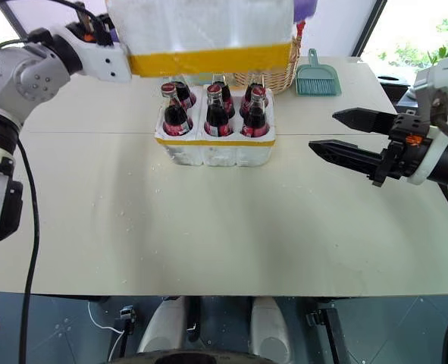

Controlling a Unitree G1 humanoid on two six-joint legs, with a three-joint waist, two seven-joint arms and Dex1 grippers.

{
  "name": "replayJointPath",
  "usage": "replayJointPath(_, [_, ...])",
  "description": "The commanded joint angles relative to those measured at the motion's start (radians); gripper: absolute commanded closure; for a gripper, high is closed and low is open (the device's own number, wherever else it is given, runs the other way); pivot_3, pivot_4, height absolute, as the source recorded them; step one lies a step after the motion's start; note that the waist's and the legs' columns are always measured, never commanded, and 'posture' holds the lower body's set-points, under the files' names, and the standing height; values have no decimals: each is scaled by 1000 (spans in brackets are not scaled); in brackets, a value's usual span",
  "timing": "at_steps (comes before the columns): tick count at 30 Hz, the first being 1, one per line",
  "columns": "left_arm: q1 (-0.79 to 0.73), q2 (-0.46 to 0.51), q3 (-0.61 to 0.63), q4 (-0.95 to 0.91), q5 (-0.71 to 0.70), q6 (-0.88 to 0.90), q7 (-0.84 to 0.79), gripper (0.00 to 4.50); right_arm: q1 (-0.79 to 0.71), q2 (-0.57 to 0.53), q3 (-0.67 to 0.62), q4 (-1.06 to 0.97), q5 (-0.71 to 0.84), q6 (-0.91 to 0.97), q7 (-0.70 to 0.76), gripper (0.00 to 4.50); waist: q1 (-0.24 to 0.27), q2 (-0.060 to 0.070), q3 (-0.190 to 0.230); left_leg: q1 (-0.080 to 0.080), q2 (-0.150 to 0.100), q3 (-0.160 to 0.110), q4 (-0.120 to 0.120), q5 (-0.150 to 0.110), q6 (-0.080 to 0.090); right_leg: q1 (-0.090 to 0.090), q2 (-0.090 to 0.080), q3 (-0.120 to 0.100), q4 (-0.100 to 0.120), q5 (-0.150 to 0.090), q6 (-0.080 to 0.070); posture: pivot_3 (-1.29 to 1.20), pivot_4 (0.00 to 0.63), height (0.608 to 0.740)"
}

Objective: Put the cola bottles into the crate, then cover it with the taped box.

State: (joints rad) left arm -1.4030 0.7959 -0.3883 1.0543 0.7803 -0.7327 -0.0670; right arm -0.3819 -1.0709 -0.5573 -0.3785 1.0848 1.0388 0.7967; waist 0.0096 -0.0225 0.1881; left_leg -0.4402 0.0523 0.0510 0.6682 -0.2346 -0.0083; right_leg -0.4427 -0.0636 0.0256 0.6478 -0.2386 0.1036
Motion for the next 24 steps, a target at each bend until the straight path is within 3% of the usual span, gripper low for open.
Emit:
replayJointPath(1, [-15,36,-26,-38,56,-30,122,3930,1,-2,-40,-18,20,-23,-3,0,1,0,0,0,0,0,0,0,0,0,0,0,0,0,0,0,150,740])
replayJointPath(14, [116,52,-74,-125,106,-49,151,3930,21,-8,-48,8,12,-39,22,0,3,0,0,0,0,0,0,0,0,0,0,0,0,0,0,0,150,740])
replayJointPath(24, [233,22,-124,-213,208,74,171,3930,53,8,-47,-17,7,-46,2,0,3,0,0,0,0,0,0,0,0,0,0,0,0,0,0,0,150,740])
